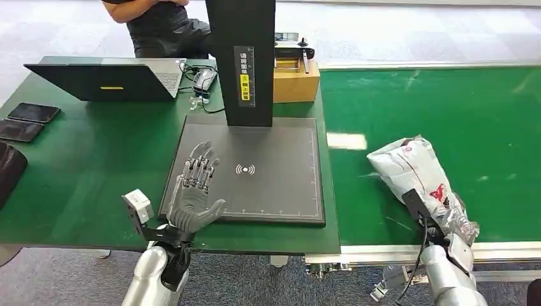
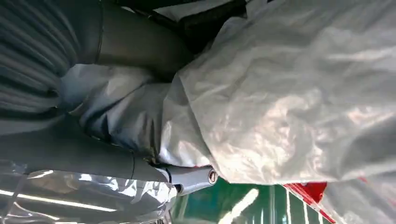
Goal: Moved the parcel from conveyor to table for the left to box.
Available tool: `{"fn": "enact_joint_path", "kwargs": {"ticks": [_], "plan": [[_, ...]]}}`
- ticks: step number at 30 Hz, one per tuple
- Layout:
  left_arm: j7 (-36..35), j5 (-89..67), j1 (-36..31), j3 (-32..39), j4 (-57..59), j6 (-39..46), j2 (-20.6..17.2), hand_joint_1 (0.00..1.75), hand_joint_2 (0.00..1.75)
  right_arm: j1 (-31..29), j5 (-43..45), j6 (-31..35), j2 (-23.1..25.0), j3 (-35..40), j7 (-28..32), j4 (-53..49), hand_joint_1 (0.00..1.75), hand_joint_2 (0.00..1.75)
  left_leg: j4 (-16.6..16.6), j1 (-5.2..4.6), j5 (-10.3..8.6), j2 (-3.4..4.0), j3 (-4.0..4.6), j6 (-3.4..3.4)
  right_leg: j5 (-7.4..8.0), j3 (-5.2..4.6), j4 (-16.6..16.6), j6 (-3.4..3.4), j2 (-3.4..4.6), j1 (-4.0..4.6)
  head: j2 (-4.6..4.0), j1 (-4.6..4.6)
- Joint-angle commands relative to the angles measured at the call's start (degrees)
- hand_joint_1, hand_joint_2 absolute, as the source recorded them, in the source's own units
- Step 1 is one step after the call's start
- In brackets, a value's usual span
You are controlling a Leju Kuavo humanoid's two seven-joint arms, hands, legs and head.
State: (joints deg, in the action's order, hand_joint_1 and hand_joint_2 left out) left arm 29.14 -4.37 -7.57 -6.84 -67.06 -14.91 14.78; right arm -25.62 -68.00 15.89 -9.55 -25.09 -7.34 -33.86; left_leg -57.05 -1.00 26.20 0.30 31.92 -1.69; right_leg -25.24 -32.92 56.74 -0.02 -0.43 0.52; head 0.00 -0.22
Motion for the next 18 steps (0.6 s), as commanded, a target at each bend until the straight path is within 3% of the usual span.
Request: {"fn": "enact_joint_path", "kwargs": {"ticks": [1,6,7,8,9,11,12,18], "plan": [[0.4,0.7,-1.0,1.0,2.4,0.3,-1.1,0.0,1.75,3.4,0.2,-2.6,2.8,-0.8,0.6,0.4,1.75,1.75,0.1,0.08,-0.06,-0.08,-0.12,0.2,0.05,0.15,-0.2,0.04,-0.02,0.05,0.0,0.0],[0.4,0.9,-0.1,1.0,0.8,0.6,-1.1,0.0,1.75,4.8,2.3,1.9,5.0,0.5,6.5,-6.9,1.75,1.75,0.2,0.08,-0.1,-0.04,-0.16,0.28,0.1,0.16,-0.2,0.08,0.05,0.03,0.0,0.02],[0.5,1.0,0.3,1.2,0.1,0.7,-1.2,0.0,1.75,5.9,3.8,4.8,5.8,1.6,11.2,-11.1,1.75,1.75,0.1,0.06,-0.01,0.03,-0.12,0.14,0.04,0.14,-0.1,0.04,0.07,0.04,0.0,0.02],[0.5,1.1,0.6,1.3,-0.5,0.6,-1.2,0.0,1.75,6.5,4.1,4.8,6.4,2.3,11.9,-14.0,1.75,1.75,0.1,0.06,-0.04,0.06,-0.12,0.2,0.07,0.11,-0.1,0.05,0.12,0.03,0.0,0.02],[0.5,1.3,0.7,1.4,-1.0,0.5,-1.2,0.0,1.75,8.3,5.4,11.4,7.4,4.1,18.3,-19.6,1.75,1.75,0.2,0.05,-0.06,0.05,-0.15,0.24,0.08,0.13,-0.1,0.08,0.12,0.01,0.0,0.02],[0.4,1.4,0.6,1.5,-1.2,0.4,-1.2,0.0,1.75,10.0,5.3,11.2,8.3,5.7,17.5,-25.0,1.75,1.75,0.0,0.02,0.01,0.13,0.0,0.15,0.05,-0.01,0.0,0.05,0.17,0.0,0.0,0.02],[0.3,1.4,0.5,1.4,-1.1,0.3,-1.2,0.0,1.75,10.9,6.3,14.4,8.7,6.6,20.2,-27.7,1.75,1.75,0.1,0.02,0.01,0.19,0.0,0.27,0.06,-0.06,0.0,0.06,0.26,-0.02,0.0,0.04],[0.4,1.5,-0.7,1.1,0.0,0.5,-1.3,0.0,1.75,13.6,10.4,19.7,9.9,11.2,26.3,-37.9,1.75,1.75,0.1,0.01,0.0,-0.01,0.17,0.18,-0.02,-0.23,0.0,0.0,0.03,-0.02,0.0,0.02]]}}
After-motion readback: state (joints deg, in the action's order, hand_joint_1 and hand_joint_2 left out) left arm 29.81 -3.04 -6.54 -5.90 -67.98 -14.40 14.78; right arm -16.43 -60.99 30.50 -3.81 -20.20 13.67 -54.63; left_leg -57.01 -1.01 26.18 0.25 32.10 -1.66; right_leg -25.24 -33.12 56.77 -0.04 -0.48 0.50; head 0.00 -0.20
